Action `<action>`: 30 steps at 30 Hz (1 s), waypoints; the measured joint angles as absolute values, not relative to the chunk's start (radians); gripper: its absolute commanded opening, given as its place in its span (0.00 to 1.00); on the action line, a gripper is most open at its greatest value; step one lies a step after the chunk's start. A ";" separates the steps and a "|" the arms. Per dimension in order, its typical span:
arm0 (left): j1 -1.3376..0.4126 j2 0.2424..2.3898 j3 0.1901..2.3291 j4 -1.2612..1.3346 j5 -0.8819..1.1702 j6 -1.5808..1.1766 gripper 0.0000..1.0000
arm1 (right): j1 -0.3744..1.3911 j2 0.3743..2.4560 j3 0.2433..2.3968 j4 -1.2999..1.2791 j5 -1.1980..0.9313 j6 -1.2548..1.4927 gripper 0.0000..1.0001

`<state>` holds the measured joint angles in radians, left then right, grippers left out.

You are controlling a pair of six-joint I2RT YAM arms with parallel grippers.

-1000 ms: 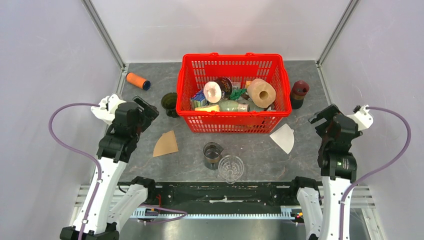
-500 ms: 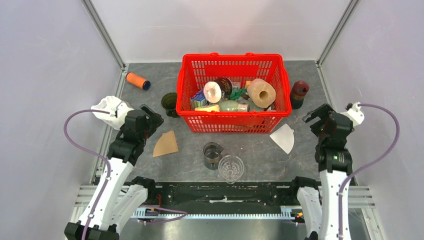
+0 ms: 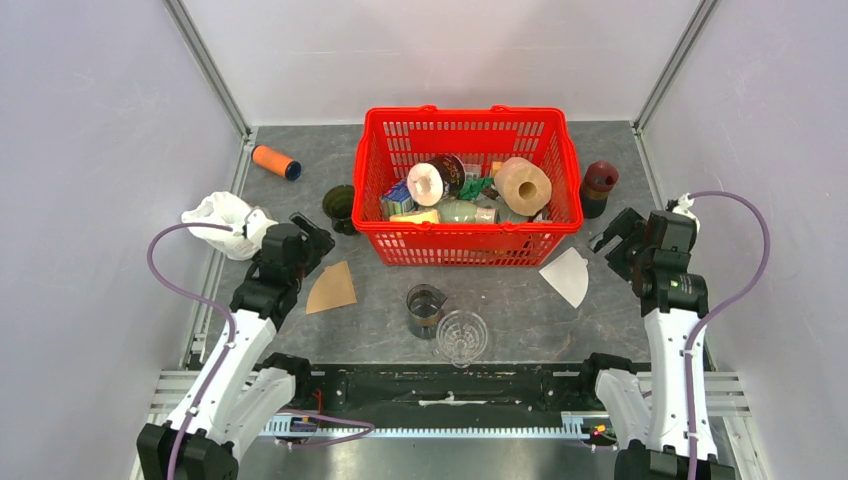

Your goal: Place the coffee filter in the dripper

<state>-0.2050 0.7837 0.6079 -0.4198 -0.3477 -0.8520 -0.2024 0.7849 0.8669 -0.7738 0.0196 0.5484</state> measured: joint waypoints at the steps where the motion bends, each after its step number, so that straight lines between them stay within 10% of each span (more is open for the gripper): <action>1: -0.205 0.788 0.604 -0.410 -0.343 -0.852 0.94 | -0.202 0.783 0.868 -0.797 0.004 0.548 0.97; 20: -0.205 0.876 0.588 -0.356 -0.281 -0.863 0.95 | -0.162 0.523 0.625 -0.968 -0.505 0.593 0.94; 30: -0.205 0.890 0.580 -0.366 -0.252 -0.867 0.96 | 0.460 0.663 0.528 -0.696 -0.376 0.794 0.92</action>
<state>-0.2054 0.8898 0.5797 -0.3660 -0.2516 -0.8665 0.4599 0.6628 0.5278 -0.6964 -0.3756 0.7944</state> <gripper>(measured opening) 0.956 0.937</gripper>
